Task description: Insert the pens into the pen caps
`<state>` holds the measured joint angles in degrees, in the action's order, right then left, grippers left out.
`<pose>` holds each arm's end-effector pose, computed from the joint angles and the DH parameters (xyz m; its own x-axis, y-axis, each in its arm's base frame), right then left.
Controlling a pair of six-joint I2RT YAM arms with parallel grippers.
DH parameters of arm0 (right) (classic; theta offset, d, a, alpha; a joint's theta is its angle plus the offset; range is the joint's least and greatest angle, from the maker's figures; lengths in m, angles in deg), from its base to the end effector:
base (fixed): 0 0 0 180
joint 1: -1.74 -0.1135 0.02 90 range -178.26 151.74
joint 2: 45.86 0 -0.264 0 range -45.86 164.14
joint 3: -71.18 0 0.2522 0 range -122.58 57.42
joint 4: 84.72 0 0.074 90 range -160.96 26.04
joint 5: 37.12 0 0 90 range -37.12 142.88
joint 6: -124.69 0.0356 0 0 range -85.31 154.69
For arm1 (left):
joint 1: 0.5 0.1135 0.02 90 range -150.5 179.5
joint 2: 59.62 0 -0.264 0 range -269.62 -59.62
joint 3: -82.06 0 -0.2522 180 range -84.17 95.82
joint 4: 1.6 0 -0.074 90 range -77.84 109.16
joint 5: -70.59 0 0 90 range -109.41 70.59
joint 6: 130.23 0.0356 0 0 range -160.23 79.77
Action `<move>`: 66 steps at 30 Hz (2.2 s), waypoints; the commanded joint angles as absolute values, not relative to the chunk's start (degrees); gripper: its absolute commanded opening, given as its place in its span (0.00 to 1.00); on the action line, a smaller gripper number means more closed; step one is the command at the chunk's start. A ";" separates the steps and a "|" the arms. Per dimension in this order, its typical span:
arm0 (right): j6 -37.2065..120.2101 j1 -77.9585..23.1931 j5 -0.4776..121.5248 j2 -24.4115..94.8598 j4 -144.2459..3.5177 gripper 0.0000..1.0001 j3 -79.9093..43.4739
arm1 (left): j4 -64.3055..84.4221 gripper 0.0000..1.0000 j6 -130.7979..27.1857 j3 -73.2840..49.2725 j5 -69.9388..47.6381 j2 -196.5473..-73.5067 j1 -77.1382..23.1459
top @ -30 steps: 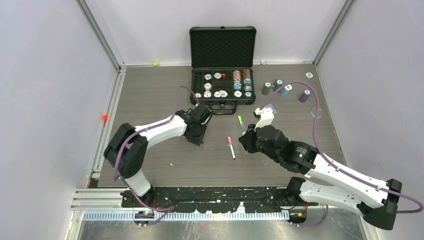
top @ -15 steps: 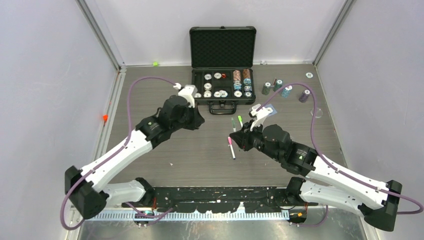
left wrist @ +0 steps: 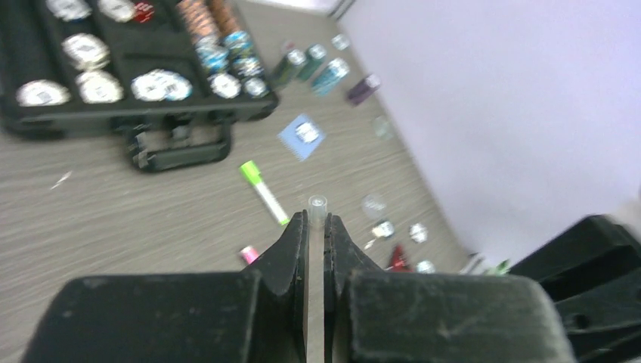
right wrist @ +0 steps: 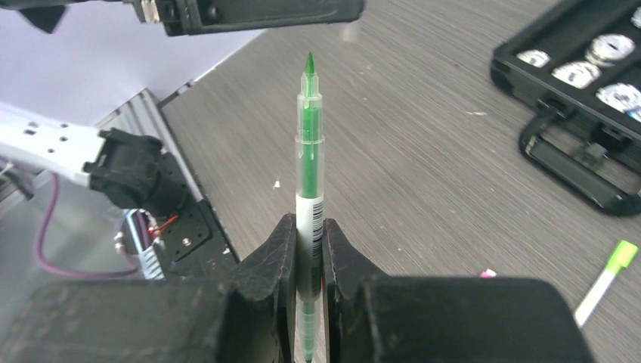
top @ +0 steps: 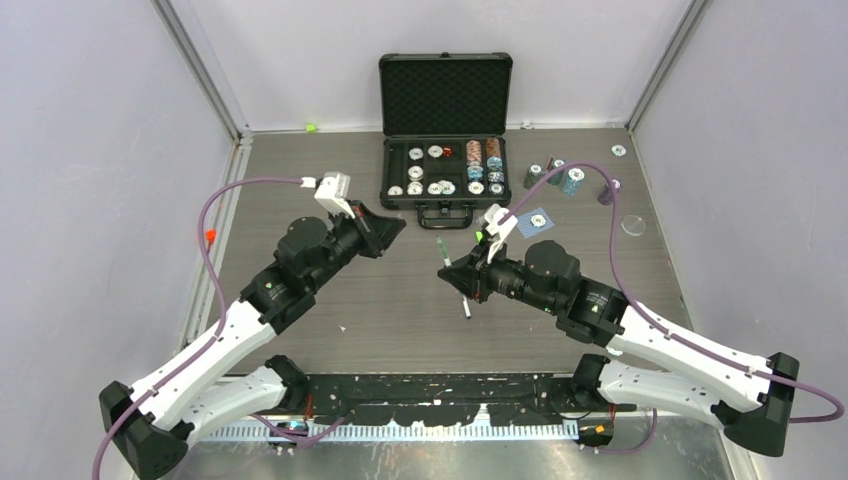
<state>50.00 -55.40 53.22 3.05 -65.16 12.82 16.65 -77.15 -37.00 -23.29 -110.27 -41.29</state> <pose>0.1101 0.1708 0.3346 -0.3145 -0.0003 -0.9493 -0.7881 0.5575 0.2609 0.1600 -0.1349 0.3475 -0.4449 -0.4077 -0.7974 0.4175 0.6932 -0.5874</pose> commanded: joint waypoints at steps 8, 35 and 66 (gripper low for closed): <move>46.96 -55.47 60.57 5.30 -64.04 0.01 5.73 | -1.87 0.00 -88.60 -37.29 -12.27 -107.21 -41.15; 47.06 -55.63 59.45 7.05 -62.24 0.01 3.71 | -5.86 0.00 -90.24 -38.99 -2.91 -108.67 -41.18; 47.47 -55.57 57.31 7.67 -62.57 0.01 2.59 | -5.92 0.00 -90.15 -40.12 -2.20 -108.76 -41.20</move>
